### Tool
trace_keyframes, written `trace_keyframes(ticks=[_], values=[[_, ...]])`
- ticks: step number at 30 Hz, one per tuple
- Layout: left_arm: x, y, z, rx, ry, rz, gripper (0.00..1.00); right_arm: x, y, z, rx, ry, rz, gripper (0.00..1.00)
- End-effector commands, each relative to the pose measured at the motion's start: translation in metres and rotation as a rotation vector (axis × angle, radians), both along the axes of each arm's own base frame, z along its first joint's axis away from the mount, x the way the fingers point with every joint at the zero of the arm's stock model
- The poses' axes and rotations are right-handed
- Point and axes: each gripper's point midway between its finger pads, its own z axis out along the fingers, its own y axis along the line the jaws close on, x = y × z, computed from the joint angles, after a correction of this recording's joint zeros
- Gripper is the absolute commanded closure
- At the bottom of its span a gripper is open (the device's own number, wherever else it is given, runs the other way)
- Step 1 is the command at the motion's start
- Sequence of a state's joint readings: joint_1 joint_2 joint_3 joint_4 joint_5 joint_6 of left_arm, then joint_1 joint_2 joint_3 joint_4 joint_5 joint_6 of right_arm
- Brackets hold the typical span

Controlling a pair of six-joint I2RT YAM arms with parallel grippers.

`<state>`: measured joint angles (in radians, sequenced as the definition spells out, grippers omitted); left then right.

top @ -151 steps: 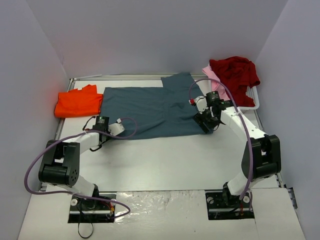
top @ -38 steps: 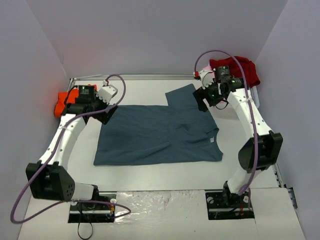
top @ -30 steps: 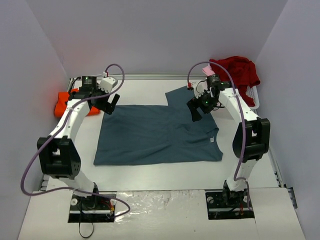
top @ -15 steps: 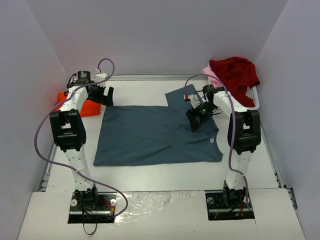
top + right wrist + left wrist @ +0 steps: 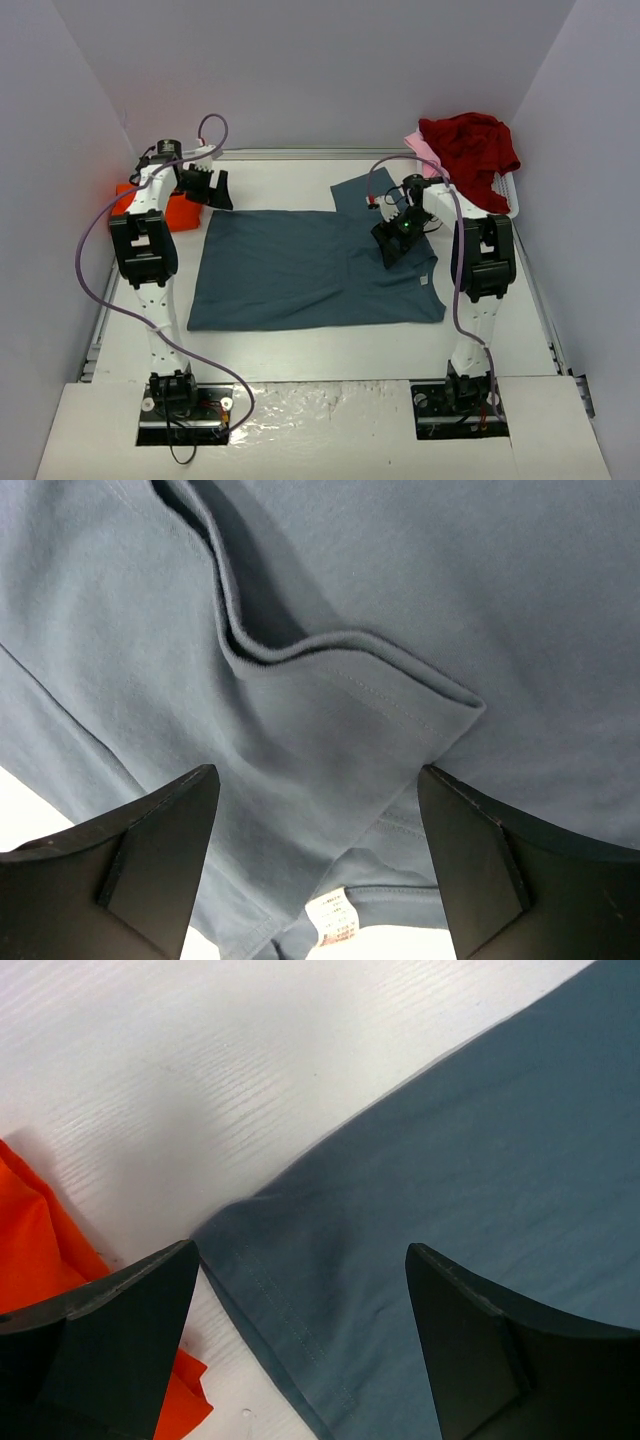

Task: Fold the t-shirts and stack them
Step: Grap the side of the flattened tshirt furthest away from the robot with both arms

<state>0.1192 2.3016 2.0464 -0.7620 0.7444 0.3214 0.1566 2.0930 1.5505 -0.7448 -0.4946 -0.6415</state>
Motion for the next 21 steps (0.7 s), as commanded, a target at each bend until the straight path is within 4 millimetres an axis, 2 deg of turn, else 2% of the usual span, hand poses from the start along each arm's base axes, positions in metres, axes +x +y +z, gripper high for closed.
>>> trace_keyframes(ticks=[1, 12, 21], values=[[-0.004, 0.001, 0.010, -0.029, 0.006, -0.032, 0.17, -0.013, -0.007, 0.001, -0.019, 0.048, 0.009, 0.23], [0.001, 0.022, -0.010, -0.008, 0.038, 0.001, 0.17, -0.016, -0.008, -0.007, -0.032, 0.072, 0.013, 0.24], [0.009, 0.027, -0.018, 0.005, 0.033, 0.004, 0.16, -0.019, -0.009, -0.010, -0.037, 0.092, 0.013, 0.25]])
